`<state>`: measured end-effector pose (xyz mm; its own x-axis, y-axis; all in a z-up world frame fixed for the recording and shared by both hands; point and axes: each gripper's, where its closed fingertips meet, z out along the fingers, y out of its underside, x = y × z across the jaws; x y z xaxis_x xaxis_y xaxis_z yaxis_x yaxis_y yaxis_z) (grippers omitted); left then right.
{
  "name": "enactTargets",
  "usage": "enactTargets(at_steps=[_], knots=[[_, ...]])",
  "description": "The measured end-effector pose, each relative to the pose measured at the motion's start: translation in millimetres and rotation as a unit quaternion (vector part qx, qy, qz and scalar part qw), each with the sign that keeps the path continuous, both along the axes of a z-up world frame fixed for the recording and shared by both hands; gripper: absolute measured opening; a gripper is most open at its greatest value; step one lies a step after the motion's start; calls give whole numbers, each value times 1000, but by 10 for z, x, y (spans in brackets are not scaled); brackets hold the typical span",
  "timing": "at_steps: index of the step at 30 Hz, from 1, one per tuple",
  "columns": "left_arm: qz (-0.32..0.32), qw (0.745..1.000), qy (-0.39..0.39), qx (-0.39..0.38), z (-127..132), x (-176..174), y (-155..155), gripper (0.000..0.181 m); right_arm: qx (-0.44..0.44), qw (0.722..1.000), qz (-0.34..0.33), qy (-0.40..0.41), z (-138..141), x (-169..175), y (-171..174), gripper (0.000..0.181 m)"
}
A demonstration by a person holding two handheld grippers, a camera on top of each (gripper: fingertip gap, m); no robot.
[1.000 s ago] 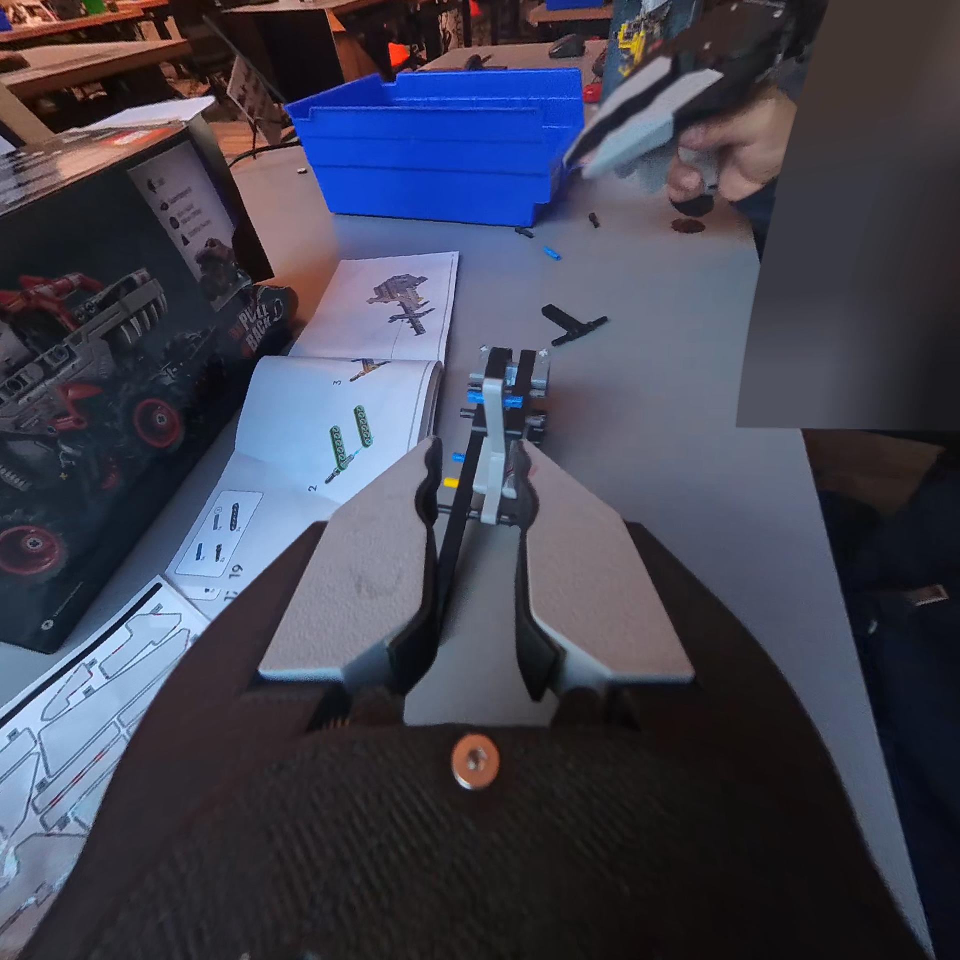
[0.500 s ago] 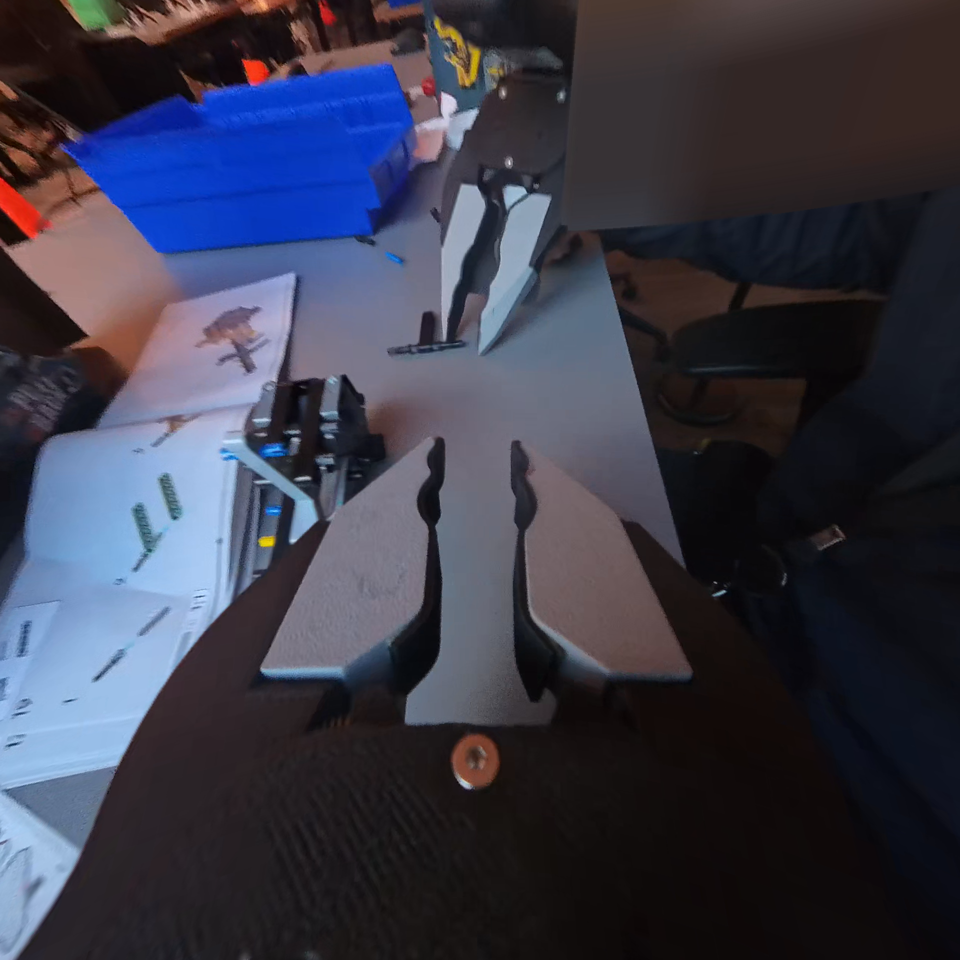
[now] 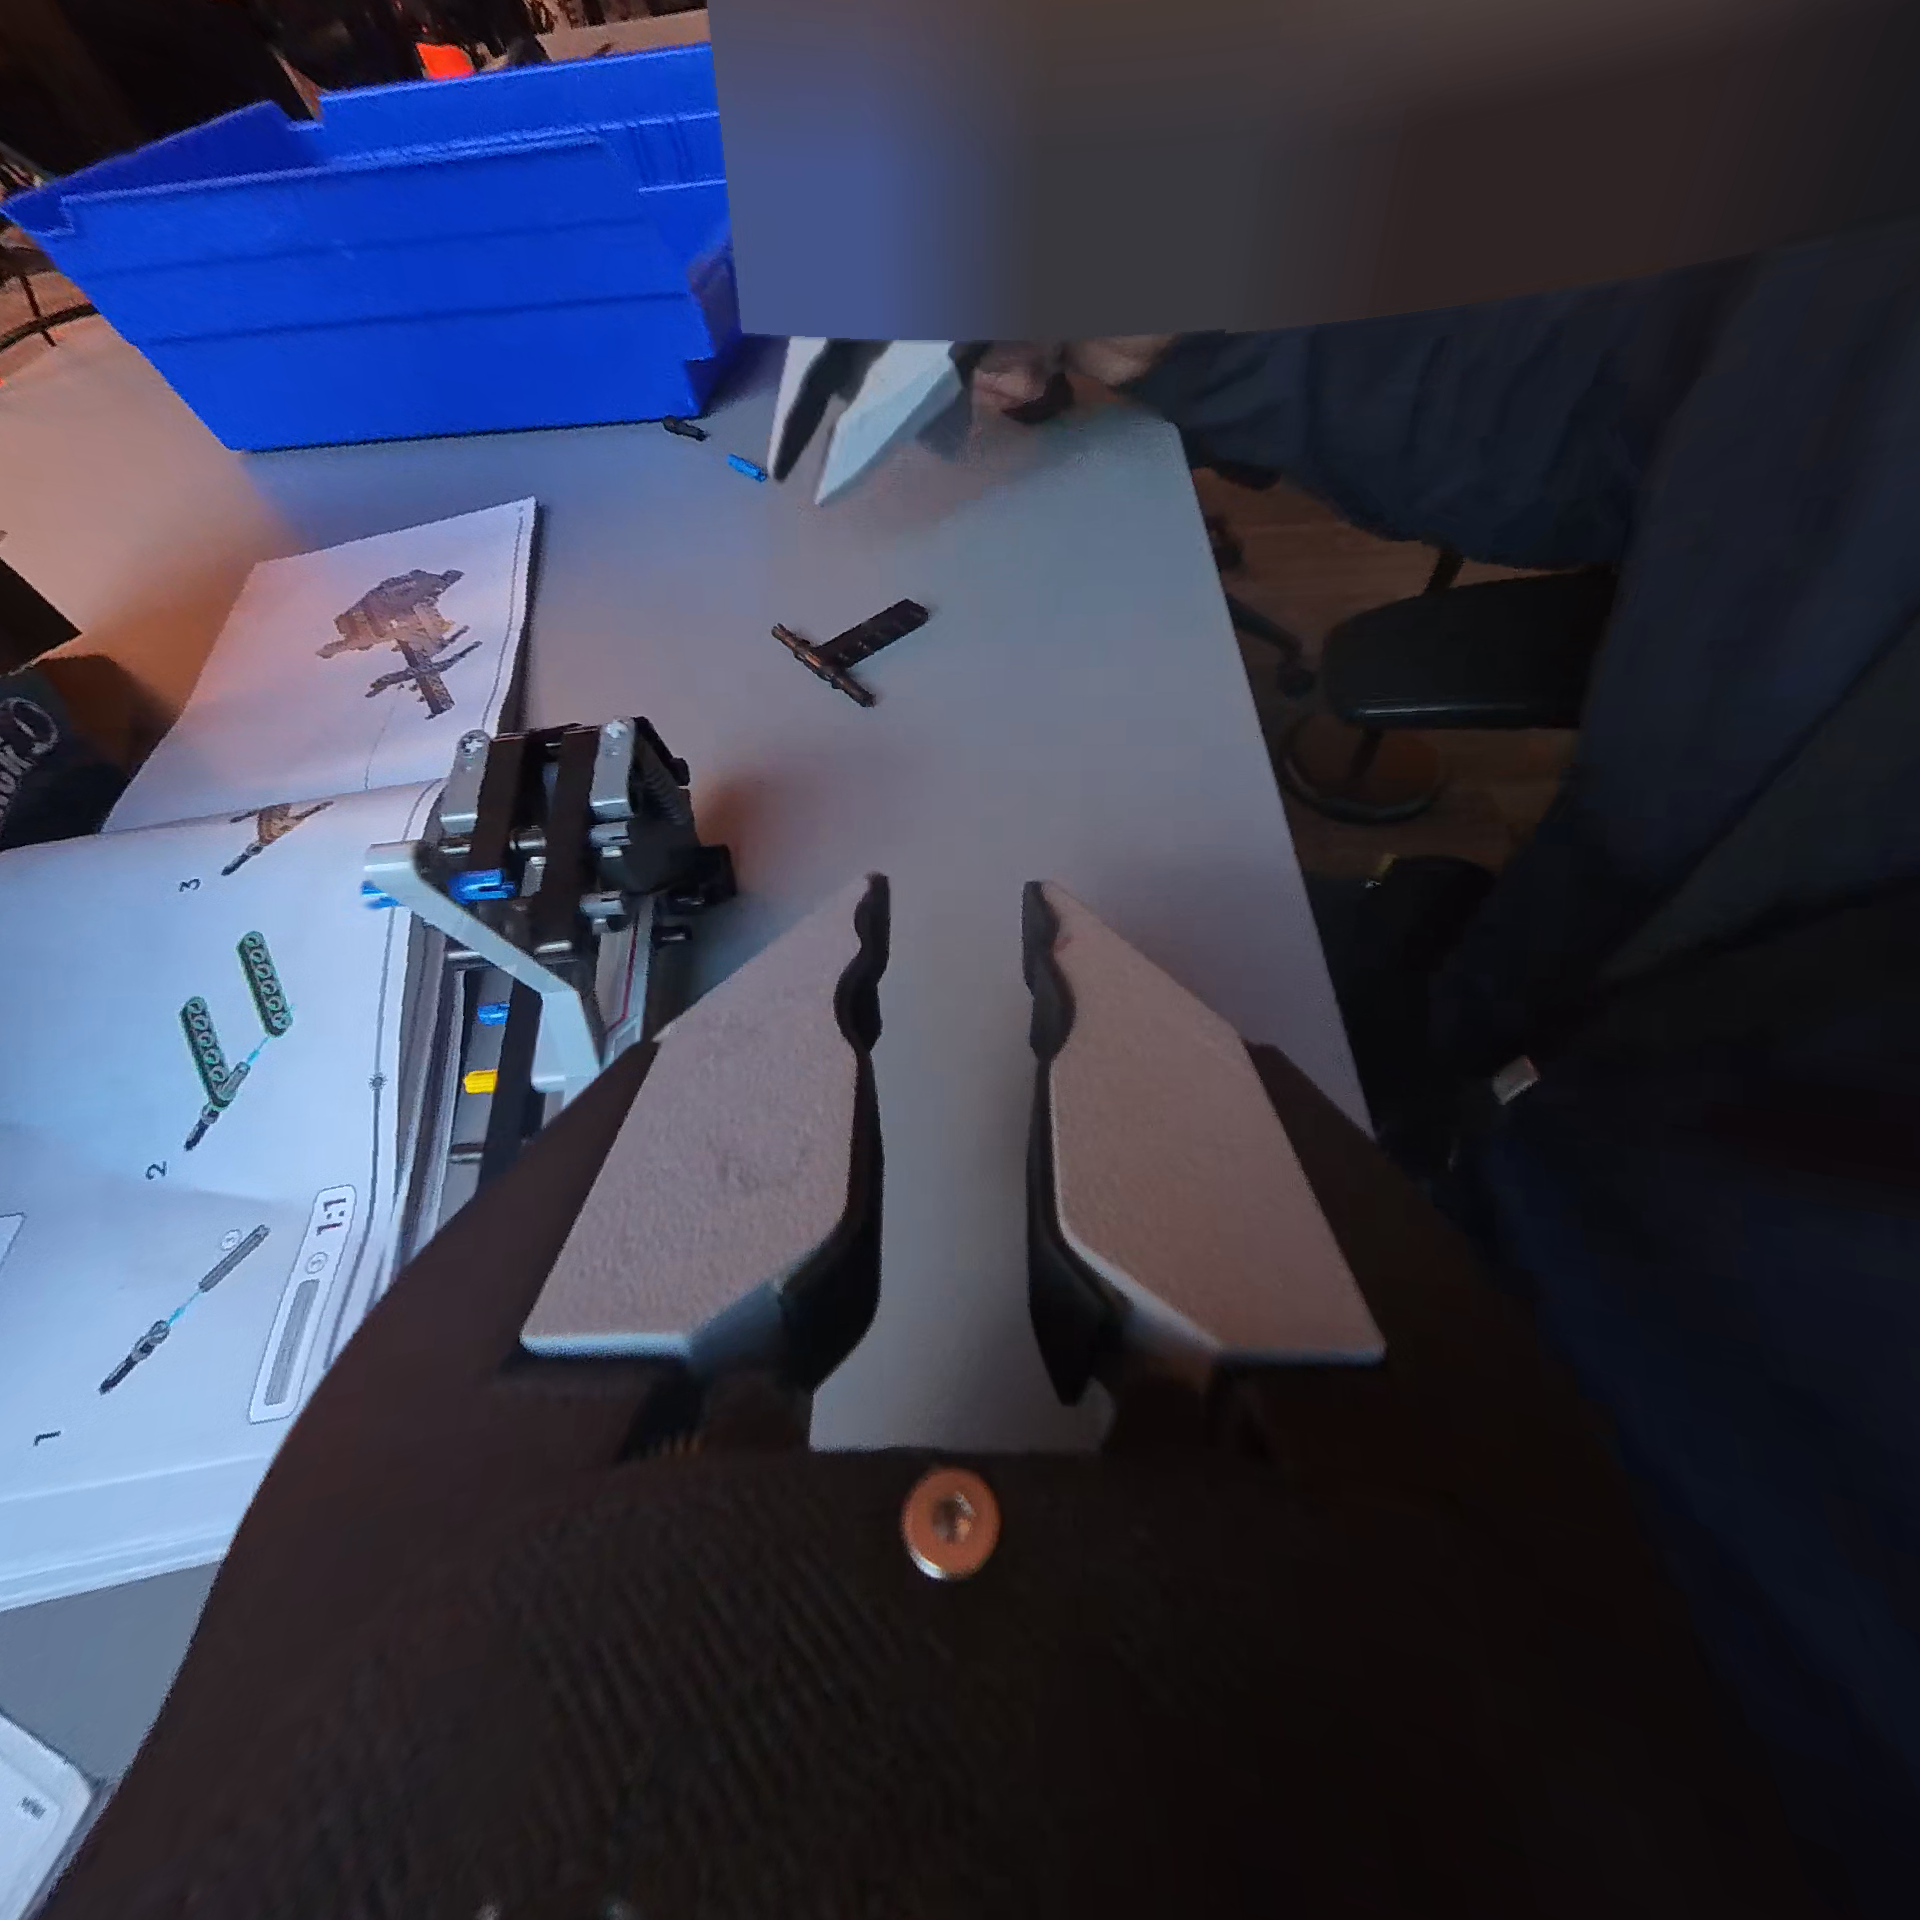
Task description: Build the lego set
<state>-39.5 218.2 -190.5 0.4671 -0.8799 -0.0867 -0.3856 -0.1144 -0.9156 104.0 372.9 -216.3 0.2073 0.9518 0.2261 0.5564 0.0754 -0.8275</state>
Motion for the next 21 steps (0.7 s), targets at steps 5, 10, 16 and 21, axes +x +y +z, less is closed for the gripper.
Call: enactTargets(at_steps=[5, 10, 16, 21], knots=[[9, 1000, -17, -4, 35, -6, 87, 24, 11, 995, -67, 79, 229, 162, 437, 14], [-10, 999, -43, -8, 97, 143, 134, 23, -40, 977, -158, 138, 323, 437, 728, 16], [-55, 998, -24, -28, 19, 376, 93, 23, -57, 983, -106, 135, 309, 339, 577, 17], [-44, 999, -11, -8, 11, 372, 98, 23, -76, 992, 8, 100, 231, -74, -17, 21]])
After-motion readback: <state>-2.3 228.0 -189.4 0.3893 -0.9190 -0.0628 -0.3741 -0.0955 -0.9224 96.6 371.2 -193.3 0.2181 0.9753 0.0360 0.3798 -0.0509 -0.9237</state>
